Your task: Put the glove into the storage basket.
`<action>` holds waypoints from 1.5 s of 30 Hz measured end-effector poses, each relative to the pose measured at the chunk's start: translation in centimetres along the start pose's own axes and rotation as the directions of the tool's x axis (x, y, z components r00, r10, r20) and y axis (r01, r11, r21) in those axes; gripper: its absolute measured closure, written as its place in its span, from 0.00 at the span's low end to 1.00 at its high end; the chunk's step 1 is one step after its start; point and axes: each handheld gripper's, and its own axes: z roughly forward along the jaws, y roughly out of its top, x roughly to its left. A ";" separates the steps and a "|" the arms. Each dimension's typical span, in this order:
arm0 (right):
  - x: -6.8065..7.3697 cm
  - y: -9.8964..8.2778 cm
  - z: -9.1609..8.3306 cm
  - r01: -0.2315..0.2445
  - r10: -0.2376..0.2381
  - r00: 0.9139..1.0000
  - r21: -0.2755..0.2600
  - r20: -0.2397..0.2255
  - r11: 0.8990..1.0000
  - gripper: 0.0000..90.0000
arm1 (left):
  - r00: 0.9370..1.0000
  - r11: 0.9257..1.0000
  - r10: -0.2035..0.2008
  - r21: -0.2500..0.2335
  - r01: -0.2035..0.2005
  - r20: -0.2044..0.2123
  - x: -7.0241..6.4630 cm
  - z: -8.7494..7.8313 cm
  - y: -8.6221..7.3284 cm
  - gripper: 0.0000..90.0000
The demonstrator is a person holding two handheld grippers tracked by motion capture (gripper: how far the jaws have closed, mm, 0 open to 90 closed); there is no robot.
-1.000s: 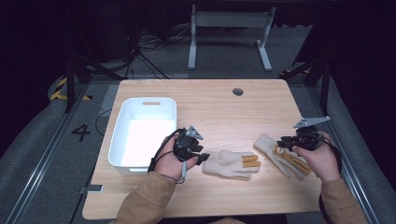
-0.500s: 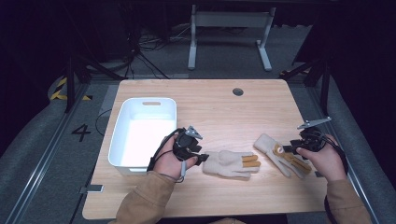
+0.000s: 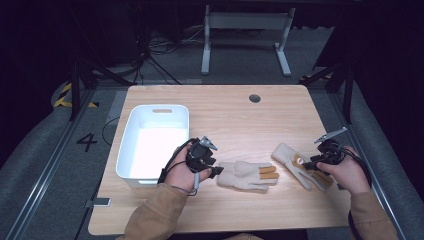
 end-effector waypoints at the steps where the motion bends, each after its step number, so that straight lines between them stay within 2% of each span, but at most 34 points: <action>1: 0.1 0.0 0.0 0.005 -0.005 1.000 0.001 0.003 1.000 0.56 | 1.000 1.000 0.004 0.004 -0.004 -0.001 0.0 0.0 0.0 0.64; 5: 0.3 0.2 0.2 0.032 -0.032 1.000 -0.004 -0.001 0.999 0.51 | 1.000 1.000 0.003 0.007 -0.003 0.002 -0.1 0.1 0.0 0.63; 10: 0.6 0.3 0.9 0.077 -0.077 0.997 0.031 0.000 0.997 0.48 | 1.000 1.000 0.008 0.012 -0.008 0.001 -0.1 0.2 0.0 0.63; 17: 0.9 0.4 1.5 0.089 -0.090 0.996 0.057 0.009 0.994 0.50 | 1.000 1.000 0.003 0.015 -0.003 0.002 -0.1 0.4 0.0 0.62; 20: 1.0 0.5 1.4 0.076 -0.077 0.997 0.060 0.015 0.995 0.66 | 1.000 1.000 0.004 0.021 -0.004 0.005 -0.1 0.6 -0.1 0.62; 23: 1.1 0.5 1.4 0.082 -0.083 0.996 0.064 0.010 0.995 0.76 | 1.000 1.000 0.006 0.025 -0.006 0.006 -0.1 0.6 -0.1 0.62; 27: 1.0 0.6 1.2 0.091 -0.091 0.996 0.053 0.000 0.994 0.82 | 1.000 1.000 0.005 0.024 -0.006 0.008 -0.1 0.6 -0.1 0.62; 34: 1.5 0.9 -0.2 0.117 -0.117 0.993 0.002 -0.008 0.993 0.85 | 1.000 1.000 0.006 0.024 -0.007 0.009 0.0 0.5 -0.1 0.62; 45: 3.0 1.6 -3.4 0.195 -0.194 0.981 -0.102 0.018 0.975 0.85 | 1.000 1.000 -0.001 0.020 0.001 0.013 0.0 0.6 0.0 0.62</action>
